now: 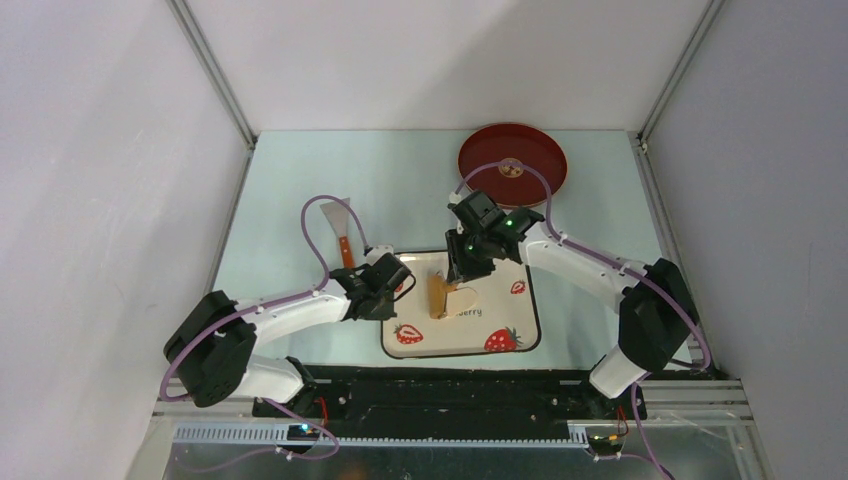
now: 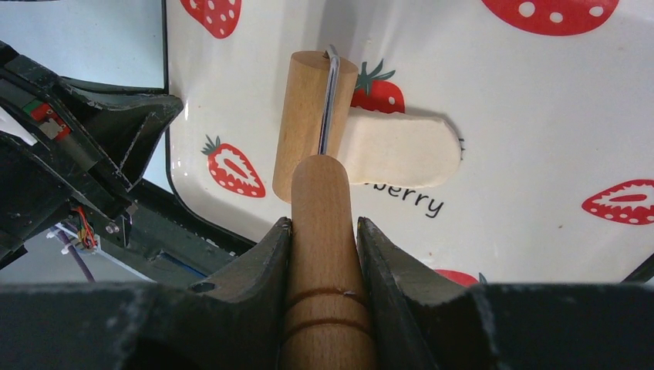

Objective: Roll out the dumpling wrappers from the dough

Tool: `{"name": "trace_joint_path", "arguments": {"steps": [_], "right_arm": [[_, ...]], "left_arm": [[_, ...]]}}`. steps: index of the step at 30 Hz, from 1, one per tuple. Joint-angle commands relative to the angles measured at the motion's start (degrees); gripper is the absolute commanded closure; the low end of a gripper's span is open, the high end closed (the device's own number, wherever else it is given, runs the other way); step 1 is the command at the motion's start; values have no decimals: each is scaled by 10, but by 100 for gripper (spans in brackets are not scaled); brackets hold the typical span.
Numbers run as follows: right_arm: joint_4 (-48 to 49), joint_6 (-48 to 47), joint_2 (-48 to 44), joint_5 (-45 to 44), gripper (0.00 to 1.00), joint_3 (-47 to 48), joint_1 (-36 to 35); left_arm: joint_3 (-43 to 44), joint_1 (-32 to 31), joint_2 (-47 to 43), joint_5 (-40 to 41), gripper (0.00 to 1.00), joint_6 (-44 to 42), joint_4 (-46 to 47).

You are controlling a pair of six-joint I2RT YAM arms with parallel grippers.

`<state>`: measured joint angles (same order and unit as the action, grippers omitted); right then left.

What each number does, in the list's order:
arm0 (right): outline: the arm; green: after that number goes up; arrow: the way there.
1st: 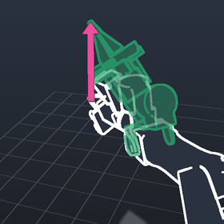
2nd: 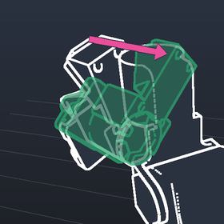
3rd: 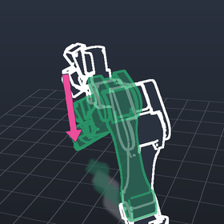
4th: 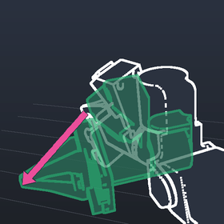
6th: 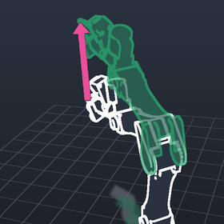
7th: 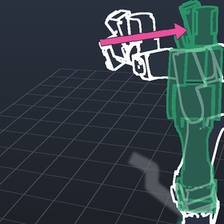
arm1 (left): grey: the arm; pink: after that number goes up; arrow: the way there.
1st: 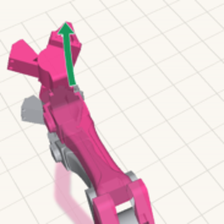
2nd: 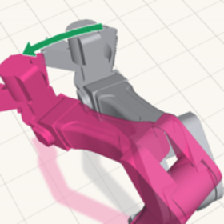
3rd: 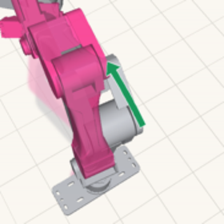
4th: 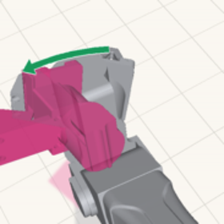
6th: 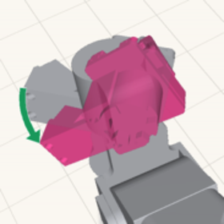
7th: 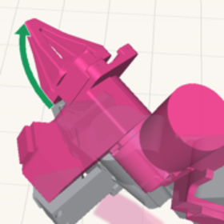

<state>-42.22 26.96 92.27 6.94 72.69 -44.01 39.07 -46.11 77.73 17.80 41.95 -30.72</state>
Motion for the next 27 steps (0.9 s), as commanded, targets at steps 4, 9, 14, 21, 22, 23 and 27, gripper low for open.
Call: {"name": "trace_joint_path", "arguments": {"steps": [4,9,14,21,22,23,27], "right_arm": [[-59,-30,22,-25,100,-38,4],[-32,-17,29,16,100,-8,-4],[-18,-11,36,37,100,16,-8],[38,9,-7,131,100,17,11],[44,11,-12,141,100,17,18],[46,13,-24,143,100,17,22],[40,13,-55,148,100,19,43]], "left_arm": [[-39,0,29,8,98,-20,-65],[-40,0,29,8,98,-19,-64],[-40,0,29,8,98,-19,-64],[-42,0,29,9,98,-19,-64],[-41,0,29,9,98,-19,-64],[-41,0,29,9,98,-19,-64],[-41,0,29,9,98,-19,-65]]}}
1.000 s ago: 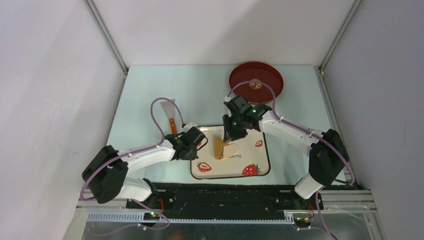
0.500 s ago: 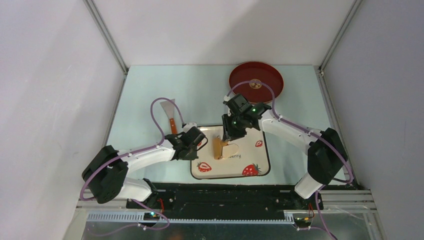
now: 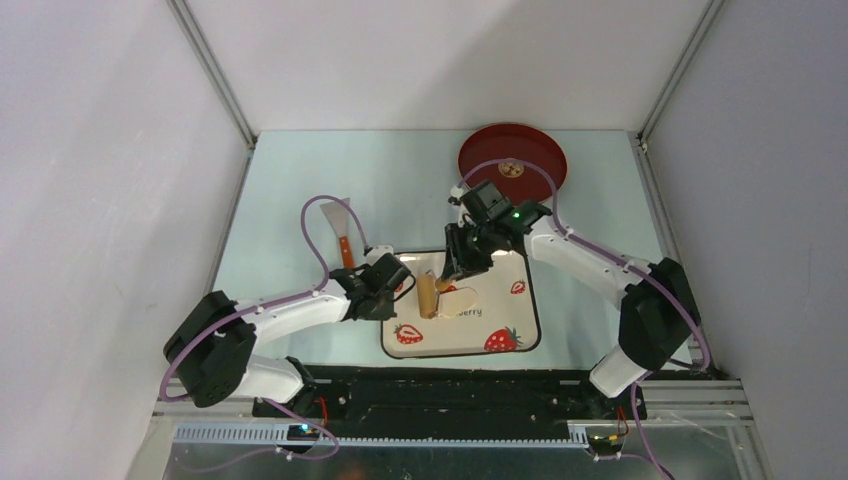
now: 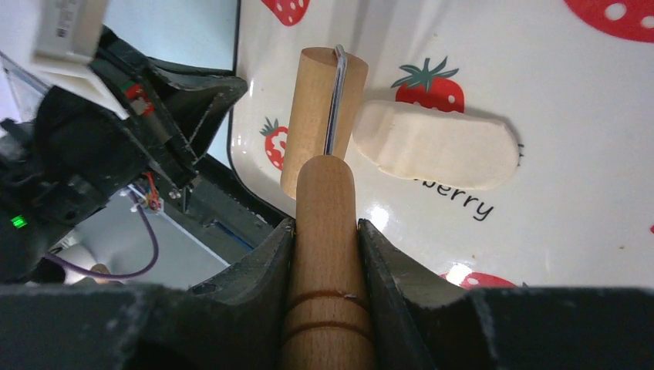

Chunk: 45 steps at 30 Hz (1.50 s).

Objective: Roll out the dumpling wrappers from the dough

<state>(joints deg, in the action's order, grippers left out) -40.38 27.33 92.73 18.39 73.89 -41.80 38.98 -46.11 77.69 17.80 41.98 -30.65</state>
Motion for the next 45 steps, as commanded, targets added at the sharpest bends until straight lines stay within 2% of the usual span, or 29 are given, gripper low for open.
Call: {"name": "trace_joint_path", "arguments": {"steps": [1,5,14,34,45], "right_arm": [[20,7,-64,33,100,7,23],[0,-2,-82,22,100,8,36],[-68,-34,-63,-67,100,9,41],[-50,-25,-18,-79,100,9,1],[-64,-28,14,-127,100,10,-32]], "left_arm": [[-41,0,28,9,98,-20,-65],[-40,0,29,10,98,-20,-65],[-38,0,29,9,98,-21,-65],[-39,0,32,9,98,-22,-65],[-40,0,34,9,98,-22,-65]]}}
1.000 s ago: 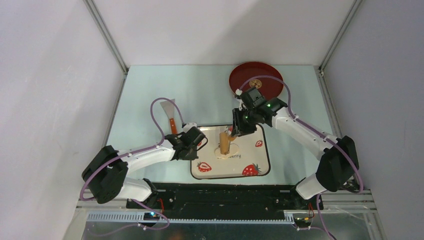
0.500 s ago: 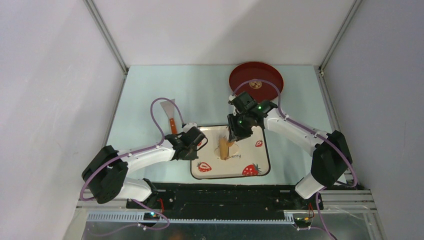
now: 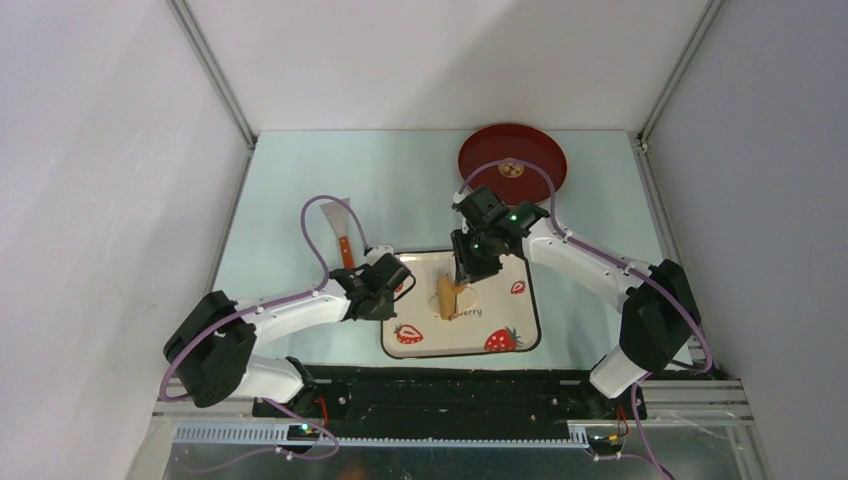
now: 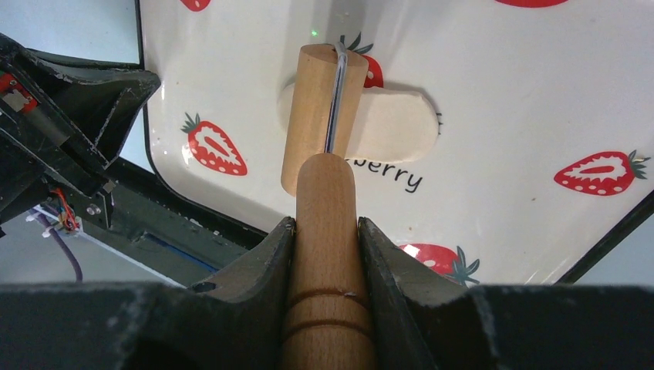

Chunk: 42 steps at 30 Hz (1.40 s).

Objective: Roll out the dumpling wrappers from the dough

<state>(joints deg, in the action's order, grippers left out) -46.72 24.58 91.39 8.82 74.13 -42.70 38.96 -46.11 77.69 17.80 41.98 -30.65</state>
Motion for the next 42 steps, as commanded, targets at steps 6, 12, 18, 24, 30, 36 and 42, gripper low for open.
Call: {"name": "trace_joint_path", "arguments": {"steps": [6,12,18,24,30,36,42], "right_arm": [[2,6,38,-46,100,7,-47],[-11,7,60,-64,100,7,-55],[-20,8,88,-69,100,7,-55],[-9,4,80,-51,100,7,-53],[40,6,23,21,100,7,-37],[65,10,-34,56,100,7,-3],[33,-3,-37,36,100,7,17]], "left_arm": [[-40,0,34,8,98,-22,-65],[-41,0,34,8,98,-21,-65],[-42,0,32,9,98,-20,-65],[-43,0,31,9,98,-20,-65],[-44,0,30,9,98,-20,-65],[-44,0,31,10,98,-19,-65],[-44,0,32,10,98,-20,-65]]}}
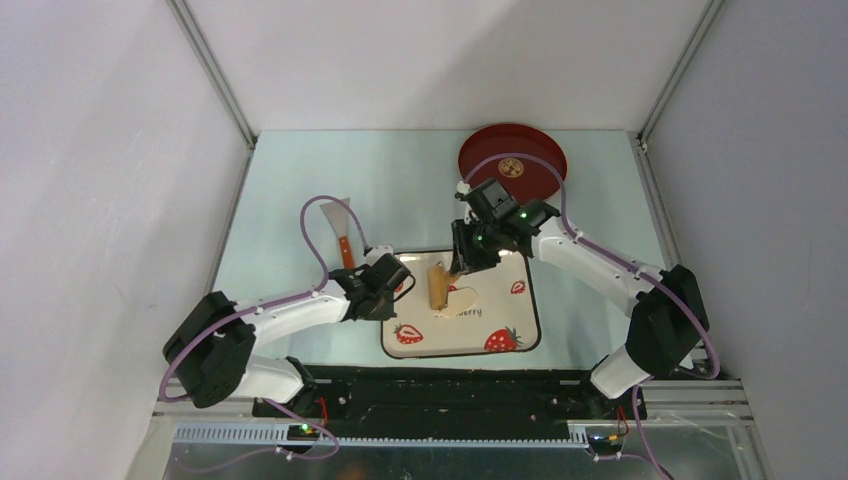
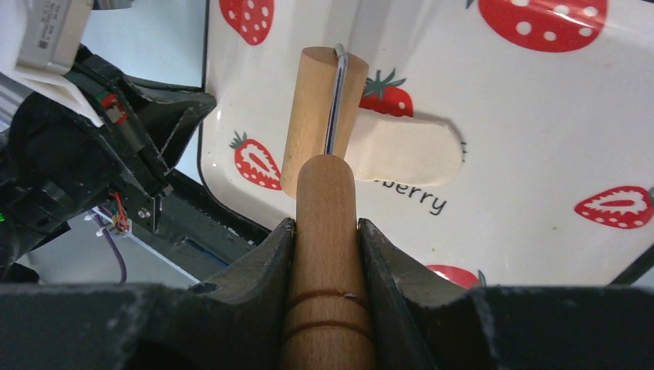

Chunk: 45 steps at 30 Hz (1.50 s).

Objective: Roll out the dumpling wrappers from the dough

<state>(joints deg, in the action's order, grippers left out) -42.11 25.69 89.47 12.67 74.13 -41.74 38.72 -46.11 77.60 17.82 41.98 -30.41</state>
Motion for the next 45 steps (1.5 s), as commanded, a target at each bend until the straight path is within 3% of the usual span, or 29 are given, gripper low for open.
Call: {"name": "trace_joint_path", "arguments": {"steps": [1,24,45], "right_arm": [[-16,-16,-14,-9,100,7,9],[-40,-25,51,-36,100,-9,-16],[-55,-33,-5,-81,100,-111,30]], "left_arm": [[-42,0,33,9,98,-20,-68],[-42,0,33,11,98,-23,-67],[-42,0,34,11,98,-21,-67]]}}
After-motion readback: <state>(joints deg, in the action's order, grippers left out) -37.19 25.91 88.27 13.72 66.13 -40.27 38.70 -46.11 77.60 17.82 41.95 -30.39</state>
